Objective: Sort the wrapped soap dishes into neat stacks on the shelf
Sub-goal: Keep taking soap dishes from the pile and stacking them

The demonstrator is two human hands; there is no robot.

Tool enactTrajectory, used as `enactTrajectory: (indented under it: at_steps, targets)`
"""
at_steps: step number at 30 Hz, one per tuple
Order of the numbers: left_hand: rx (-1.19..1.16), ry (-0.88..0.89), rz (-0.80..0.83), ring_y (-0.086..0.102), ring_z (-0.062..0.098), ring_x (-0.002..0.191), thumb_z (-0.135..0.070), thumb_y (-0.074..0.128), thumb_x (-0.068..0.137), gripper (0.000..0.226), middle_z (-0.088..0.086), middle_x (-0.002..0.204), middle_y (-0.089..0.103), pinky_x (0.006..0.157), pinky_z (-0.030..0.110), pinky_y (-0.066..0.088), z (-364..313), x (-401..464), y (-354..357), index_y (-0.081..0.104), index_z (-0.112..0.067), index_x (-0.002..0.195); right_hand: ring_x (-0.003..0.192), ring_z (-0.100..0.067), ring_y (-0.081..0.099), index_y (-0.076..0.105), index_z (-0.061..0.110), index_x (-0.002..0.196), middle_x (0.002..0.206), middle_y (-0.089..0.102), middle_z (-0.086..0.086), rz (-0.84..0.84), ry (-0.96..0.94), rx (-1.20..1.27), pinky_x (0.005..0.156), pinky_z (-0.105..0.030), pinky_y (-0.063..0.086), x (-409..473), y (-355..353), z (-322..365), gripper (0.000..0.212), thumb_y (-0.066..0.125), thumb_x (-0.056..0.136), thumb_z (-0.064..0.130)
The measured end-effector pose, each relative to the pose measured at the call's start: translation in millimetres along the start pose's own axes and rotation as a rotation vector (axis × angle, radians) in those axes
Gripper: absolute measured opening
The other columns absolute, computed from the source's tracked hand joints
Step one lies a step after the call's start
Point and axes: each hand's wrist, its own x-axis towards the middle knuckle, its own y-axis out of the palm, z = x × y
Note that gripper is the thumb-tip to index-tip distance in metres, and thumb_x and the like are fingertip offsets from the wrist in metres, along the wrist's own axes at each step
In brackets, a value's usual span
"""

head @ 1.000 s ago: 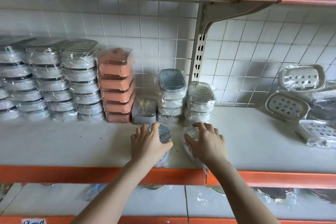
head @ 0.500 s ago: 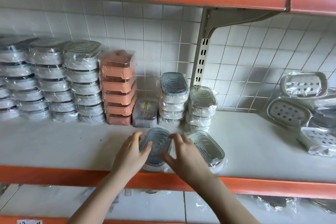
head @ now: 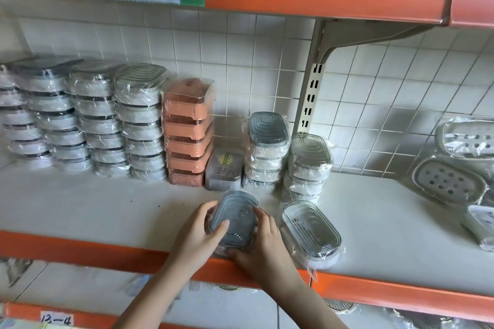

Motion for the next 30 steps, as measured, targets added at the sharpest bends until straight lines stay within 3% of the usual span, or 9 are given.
enactTrajectory:
  at_steps: [6,9,13,15,18,22,24,26,30]
  targets:
    - [-0.249,0.032,0.010,0.051,-0.007,0.113,-0.051,0.068,0.058,0.066,-0.026,0.124,0.053,0.093,0.017,0.041,-12,-5,-11,0.046,-0.043,0.120,0.121,0.001,0.043,0.028,0.038,0.133,0.130,0.034,0.013,-0.122,-0.072,0.311,0.102,-0.020,0.040,-8,-11,-2,0.068,0.062,0.076,0.053]
    - [-0.281,0.111,0.056,0.052,-0.003,0.116,-0.046,0.072,0.060,0.070,-0.026,0.125,0.054,0.095,0.018,0.040,-25,-6,-23,0.046,-0.040,0.124,0.121,-0.003,0.044,0.037,0.033,0.132,0.126,0.037,0.010,-0.230,-0.150,0.267,0.103,-0.023,0.038,-9,-23,2,0.052,0.058,0.085,0.044]
    - [-0.290,0.197,0.076,0.058,0.004,0.107,-0.020,0.076,0.063,0.068,-0.011,0.117,0.061,0.088,0.011,0.043,-51,2,-45,0.048,-0.038,0.123,0.124,-0.012,0.042,0.051,0.021,0.123,0.126,0.043,0.000,-0.430,-0.309,0.102,0.105,-0.029,0.036,3,-52,19,0.039,0.055,0.089,0.039]
    - [-0.211,0.256,0.111,0.055,0.001,0.112,-0.013,0.075,0.065,0.068,-0.021,0.117,0.058,0.092,0.010,0.040,-63,7,-55,0.050,-0.043,0.121,0.132,-0.014,0.036,0.045,0.022,0.130,0.135,0.039,-0.001,-0.379,-0.369,0.048,0.109,-0.028,0.032,14,-70,28,0.050,0.057,0.087,0.044]
    - [-0.065,0.365,0.205,0.053,-0.004,0.113,0.000,0.076,0.071,0.072,-0.023,0.117,0.058,0.095,0.008,0.036,-85,13,-65,0.051,-0.050,0.117,0.134,-0.015,0.034,0.031,0.031,0.139,0.142,0.035,0.004,-0.103,-0.437,-0.110,0.111,-0.035,0.033,33,-88,34,0.070,0.060,0.079,0.053]
    - [0.197,0.583,0.249,0.047,-0.008,0.112,0.000,0.074,0.073,0.066,-0.022,0.119,0.052,0.096,0.005,0.028,-109,24,-67,0.051,-0.038,0.122,0.105,-0.015,0.049,0.029,0.040,0.134,0.115,0.048,0.004,0.033,-0.446,-0.149,0.092,-0.039,0.045,48,-96,36,0.073,0.072,0.076,0.046]
    - [0.267,0.689,0.150,0.045,-0.003,0.115,-0.002,0.071,0.074,0.060,-0.015,0.120,0.050,0.101,0.007,0.025,-114,34,-66,0.053,-0.026,0.127,0.102,-0.011,0.052,0.029,0.048,0.133,0.115,0.051,0.005,-0.006,-0.430,-0.051,0.091,-0.032,0.046,52,-99,37,0.072,0.072,0.076,0.043]
    - [0.245,0.721,-0.086,0.042,0.004,0.120,-0.005,0.067,0.076,0.056,-0.006,0.125,0.047,0.106,0.010,0.024,-115,44,-63,0.051,-0.016,0.129,0.109,-0.007,0.056,0.035,0.047,0.134,0.125,0.054,0.008,-0.033,-0.366,0.181,0.094,-0.026,0.046,55,-101,39,0.067,0.070,0.078,0.039]
    - [0.089,0.489,-0.469,0.050,0.020,0.116,-0.014,0.063,0.084,0.045,0.005,0.124,0.051,0.100,0.038,0.042,-112,54,-48,0.046,-0.014,0.125,0.100,-0.009,0.063,0.057,0.028,0.120,0.109,0.066,0.009,-0.212,-0.232,0.456,0.085,-0.030,0.053,65,-107,41,0.040,0.069,0.082,0.035]
